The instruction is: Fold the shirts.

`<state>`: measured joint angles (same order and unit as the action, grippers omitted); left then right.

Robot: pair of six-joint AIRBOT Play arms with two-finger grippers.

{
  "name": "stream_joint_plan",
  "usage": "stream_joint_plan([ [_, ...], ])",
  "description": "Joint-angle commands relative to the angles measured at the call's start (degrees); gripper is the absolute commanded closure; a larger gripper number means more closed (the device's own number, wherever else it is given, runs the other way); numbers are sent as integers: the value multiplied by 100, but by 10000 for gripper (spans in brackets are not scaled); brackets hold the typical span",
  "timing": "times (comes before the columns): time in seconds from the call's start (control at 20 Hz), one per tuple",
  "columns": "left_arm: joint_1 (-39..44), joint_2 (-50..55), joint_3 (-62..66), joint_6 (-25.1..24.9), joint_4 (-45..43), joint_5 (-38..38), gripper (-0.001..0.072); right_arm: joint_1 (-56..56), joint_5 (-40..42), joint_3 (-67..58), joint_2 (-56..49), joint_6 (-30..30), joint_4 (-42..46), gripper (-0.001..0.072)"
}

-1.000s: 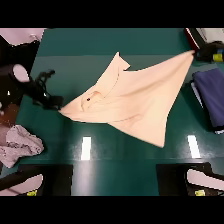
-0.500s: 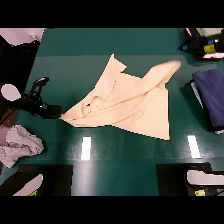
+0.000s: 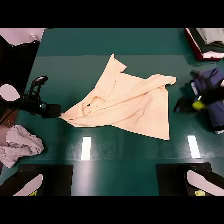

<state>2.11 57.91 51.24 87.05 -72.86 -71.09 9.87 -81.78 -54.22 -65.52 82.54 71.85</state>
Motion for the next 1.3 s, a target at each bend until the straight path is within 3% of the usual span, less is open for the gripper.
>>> stream_joint_plan([
  [0.0, -7, -4, 0, -4, 2, 17, 680, -229, 575, 1637, 601, 297, 125, 280],
  [0.45, -7, -4, 0, -4, 7, 0, 680, -455, 1106, 2188, 678, 472, -114, 281],
  [0.5, -7, -4, 0, -4, 4, 2, 680, -455, 1141, 2188, 680, 470, -225, 324],
  [0.55, -7, -4, 0, -4, 7, 2, 680, -457, 1169, 2188, 678, 420, -365, 454],
  [0.6, -7, -4, 0, -4, 9, 2, 680, -487, 1237, 2188, 680, 330, -509, 525],
  [0.65, -7, -4, 0, -4, 13, 4, 680, -562, 1322, 2188, 678, 323, -584, 546],
  [0.7, -7, -4, 2, -7, 76, 24, 680, -673, 1421, 2184, 680, 249, -640, 699],
  [0.95, -9, -37, 772, -190, 1102, 339, 681, -1106, 1467, 1036, 1069, 254, -643, 697],
  [1.25, -9, -511, 3936, -197, 1631, 1532, 680, -1106, 2754, -2210, 2135, 313, -575, 698],
])
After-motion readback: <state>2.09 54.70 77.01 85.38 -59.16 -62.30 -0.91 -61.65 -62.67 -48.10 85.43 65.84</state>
